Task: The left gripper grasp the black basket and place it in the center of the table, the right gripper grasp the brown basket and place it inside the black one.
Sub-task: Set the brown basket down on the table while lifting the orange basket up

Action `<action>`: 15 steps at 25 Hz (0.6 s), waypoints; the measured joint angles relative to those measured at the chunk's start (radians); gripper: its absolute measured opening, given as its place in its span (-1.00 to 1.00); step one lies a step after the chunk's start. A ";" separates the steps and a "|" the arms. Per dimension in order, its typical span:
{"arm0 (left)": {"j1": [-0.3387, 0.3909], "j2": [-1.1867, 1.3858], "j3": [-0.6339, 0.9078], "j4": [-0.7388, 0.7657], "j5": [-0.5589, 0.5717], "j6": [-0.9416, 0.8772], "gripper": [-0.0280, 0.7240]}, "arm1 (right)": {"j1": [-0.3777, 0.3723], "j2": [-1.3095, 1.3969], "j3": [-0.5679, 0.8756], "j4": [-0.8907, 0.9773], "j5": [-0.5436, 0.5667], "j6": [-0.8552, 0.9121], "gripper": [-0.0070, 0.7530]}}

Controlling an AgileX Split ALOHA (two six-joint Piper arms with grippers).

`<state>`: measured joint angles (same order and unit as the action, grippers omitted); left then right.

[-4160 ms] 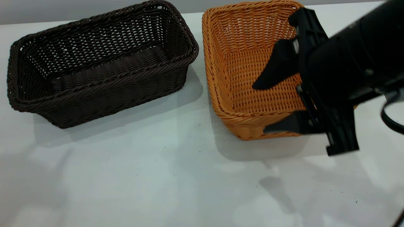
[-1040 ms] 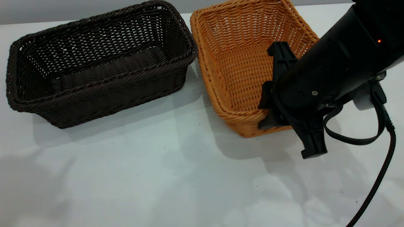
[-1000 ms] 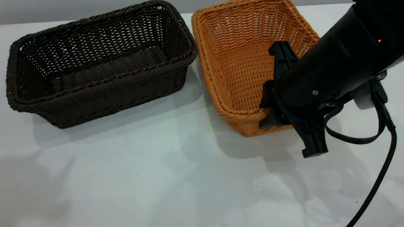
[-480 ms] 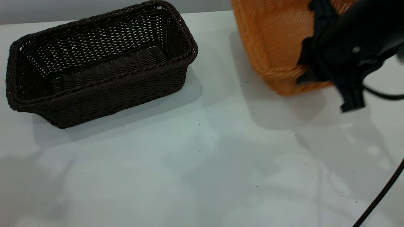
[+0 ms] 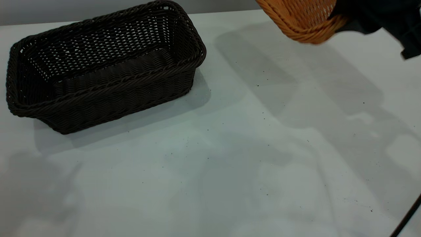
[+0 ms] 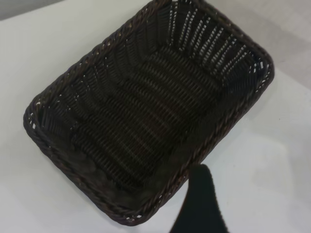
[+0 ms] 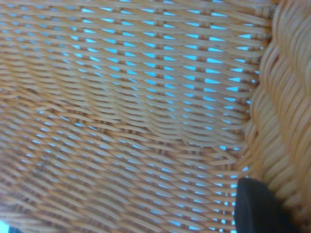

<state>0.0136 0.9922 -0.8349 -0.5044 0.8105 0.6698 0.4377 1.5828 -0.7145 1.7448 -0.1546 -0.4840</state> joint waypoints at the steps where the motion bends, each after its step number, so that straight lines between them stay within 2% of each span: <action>1: 0.000 0.015 0.000 -0.012 -0.001 0.017 0.35 | 0.000 -0.011 0.000 0.000 0.000 -0.043 -0.72; 9: -0.050 0.102 0.000 -0.041 -0.003 0.211 0.35 | -0.003 -0.025 0.000 -0.003 0.022 -0.351 -0.72; 12: -0.051 0.104 0.000 -0.033 -0.004 0.249 0.35 | -0.038 -0.026 0.000 -0.007 0.052 -0.398 -0.72; 15: -0.051 0.104 0.000 -0.037 -0.007 0.249 0.35 | -0.101 -0.026 -0.001 -0.002 0.132 -0.407 -0.72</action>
<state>-0.0375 1.0960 -0.8349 -0.5417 0.8036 0.9190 0.3371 1.5568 -0.7154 1.7425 -0.0225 -0.8914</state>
